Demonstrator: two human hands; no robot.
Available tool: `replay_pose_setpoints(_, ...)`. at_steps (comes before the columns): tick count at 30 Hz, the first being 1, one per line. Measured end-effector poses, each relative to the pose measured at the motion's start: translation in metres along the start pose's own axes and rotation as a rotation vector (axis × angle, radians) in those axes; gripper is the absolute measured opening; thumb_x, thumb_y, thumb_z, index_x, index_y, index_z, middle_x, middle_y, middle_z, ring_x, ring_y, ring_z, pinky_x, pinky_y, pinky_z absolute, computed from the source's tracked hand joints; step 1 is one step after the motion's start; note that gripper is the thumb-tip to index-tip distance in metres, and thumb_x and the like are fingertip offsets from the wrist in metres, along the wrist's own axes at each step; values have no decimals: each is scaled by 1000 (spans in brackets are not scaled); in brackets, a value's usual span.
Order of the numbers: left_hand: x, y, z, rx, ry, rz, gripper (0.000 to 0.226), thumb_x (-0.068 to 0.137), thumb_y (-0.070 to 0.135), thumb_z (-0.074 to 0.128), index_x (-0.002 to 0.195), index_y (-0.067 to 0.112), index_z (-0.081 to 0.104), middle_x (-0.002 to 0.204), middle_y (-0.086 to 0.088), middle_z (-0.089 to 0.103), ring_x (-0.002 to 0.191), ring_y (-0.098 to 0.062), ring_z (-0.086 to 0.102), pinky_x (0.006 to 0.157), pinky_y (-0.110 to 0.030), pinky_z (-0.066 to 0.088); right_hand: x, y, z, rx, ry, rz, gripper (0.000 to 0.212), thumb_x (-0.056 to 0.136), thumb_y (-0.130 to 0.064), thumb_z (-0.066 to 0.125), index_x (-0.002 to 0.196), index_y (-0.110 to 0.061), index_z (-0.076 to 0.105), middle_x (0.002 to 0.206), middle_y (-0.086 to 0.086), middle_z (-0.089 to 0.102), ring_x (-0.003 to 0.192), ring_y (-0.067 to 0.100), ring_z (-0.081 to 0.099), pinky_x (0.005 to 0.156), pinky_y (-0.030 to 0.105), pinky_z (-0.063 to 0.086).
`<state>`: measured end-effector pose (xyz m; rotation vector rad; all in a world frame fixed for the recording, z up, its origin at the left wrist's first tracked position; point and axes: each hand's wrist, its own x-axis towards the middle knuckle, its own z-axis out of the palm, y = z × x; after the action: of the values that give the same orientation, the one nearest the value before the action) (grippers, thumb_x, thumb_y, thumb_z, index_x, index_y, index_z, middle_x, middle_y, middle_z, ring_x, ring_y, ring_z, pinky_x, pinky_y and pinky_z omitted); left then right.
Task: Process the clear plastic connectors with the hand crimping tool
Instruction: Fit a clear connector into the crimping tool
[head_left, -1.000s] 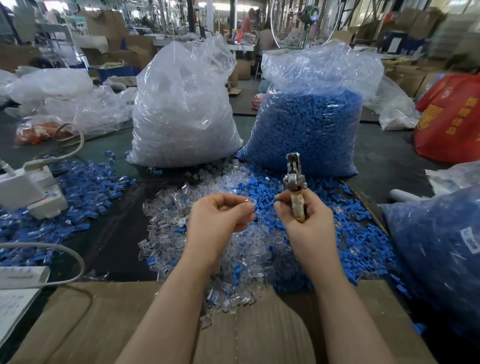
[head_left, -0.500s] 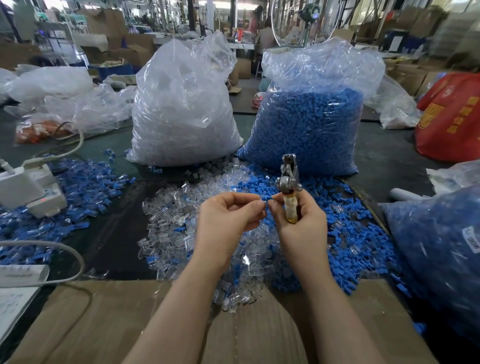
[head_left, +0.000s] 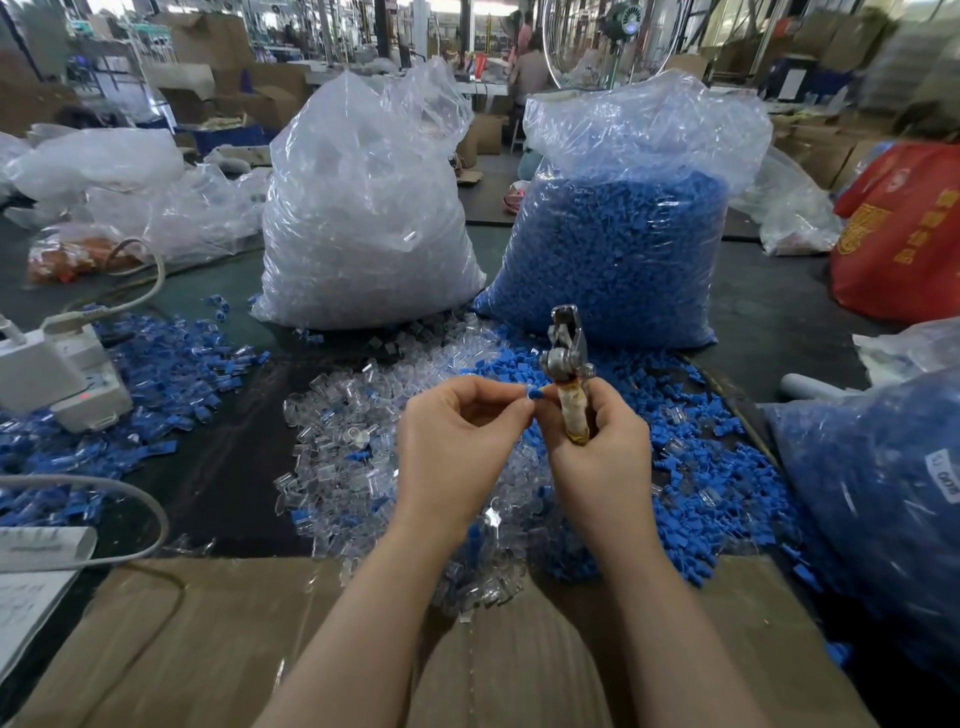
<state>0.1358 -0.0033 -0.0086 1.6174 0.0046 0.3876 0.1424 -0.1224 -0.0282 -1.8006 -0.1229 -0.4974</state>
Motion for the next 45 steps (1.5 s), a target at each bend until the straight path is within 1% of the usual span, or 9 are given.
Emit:
replay_pose_setpoints(4, 0, -1, 1, 5, 29, 5, 10, 77, 11, 82, 79, 18, 76, 73, 7, 75, 72, -10, 72, 72, -30, 61, 1, -1, -3, -3, -46, -12, 9, 92, -14, 66, 88, -7, 64, 71, 10, 62, 63, 24, 52, 55, 34, 43)
replay_pose_setpoints(8, 1, -4, 0, -7, 59, -1, 13, 80, 8, 79, 77, 19, 74, 72, 4, 74, 70, -11, 72, 68, -25, 60, 2, 0, -6, -11, -109, 1, 11, 93, -16, 66, 91, -5, 64, 77, 14, 64, 72, 31, 56, 62, 40, 46)
replay_pose_setpoints(12, 3, -4, -2, -173, 45, -55, 13, 82, 3, 76, 81, 15, 71, 77, -6, 75, 75, -18, 74, 67, -21, 57, 4, 3, -16, -92, -159, 29, 9, 91, -22, 67, 90, -14, 63, 78, 4, 64, 73, 26, 59, 68, 47, 52)
replay_pose_setpoints(16, 6, -6, -6, -238, 45, -4, 13, 83, 2, 74, 83, 15, 70, 78, -6, 75, 74, -16, 74, 67, -17, 55, 7, 8, -24, -206, -241, 27, 6, 89, -25, 67, 91, -24, 62, 81, -5, 66, 77, 19, 63, 73, 49, 54)
replay_pose_setpoints(23, 7, -9, -10, -209, 21, 92, 13, 83, 2, 73, 86, 14, 70, 79, 0, 75, 76, -12, 73, 69, -15, 55, 6, 8, -27, -313, -339, 3, 9, 91, -27, 64, 87, -28, 55, 75, -9, 59, 69, 19, 55, 66, 49, 48)
replay_pose_setpoints(29, 7, -8, -13, -194, -9, 116, 12, 84, -1, 72, 86, 11, 69, 78, 2, 75, 75, -10, 73, 69, -15, 54, 6, 6, -26, -318, -372, 8, 7, 90, -28, 64, 91, -25, 58, 79, -6, 60, 73, 21, 57, 69, 53, 50)
replay_pose_setpoints(33, 7, -8, -15, -182, -39, 137, 12, 83, -3, 72, 86, 9, 69, 76, 5, 74, 72, -5, 70, 69, -15, 54, 4, 4, -25, -319, -387, 20, 13, 83, -36, 57, 92, -27, 58, 80, -9, 62, 74, 20, 58, 71, 52, 51)
replay_pose_setpoints(41, 8, -8, -17, -192, -55, 120, 12, 82, -3, 73, 85, 8, 69, 74, 3, 74, 70, -5, 70, 68, -15, 54, 3, 4, -23, -371, -391, 58, 18, 71, -28, 48, 87, -26, 56, 69, -4, 58, 61, 17, 50, 61, 47, 47)
replay_pose_setpoints(45, 8, -8, -18, -196, -54, 110, 11, 82, -2, 73, 84, 8, 70, 74, 3, 74, 70, -5, 69, 67, -15, 53, 1, 2, -21, -401, -375, 65, 19, 69, -27, 45, 84, -25, 56, 64, -2, 56, 60, 20, 50, 60, 47, 47)
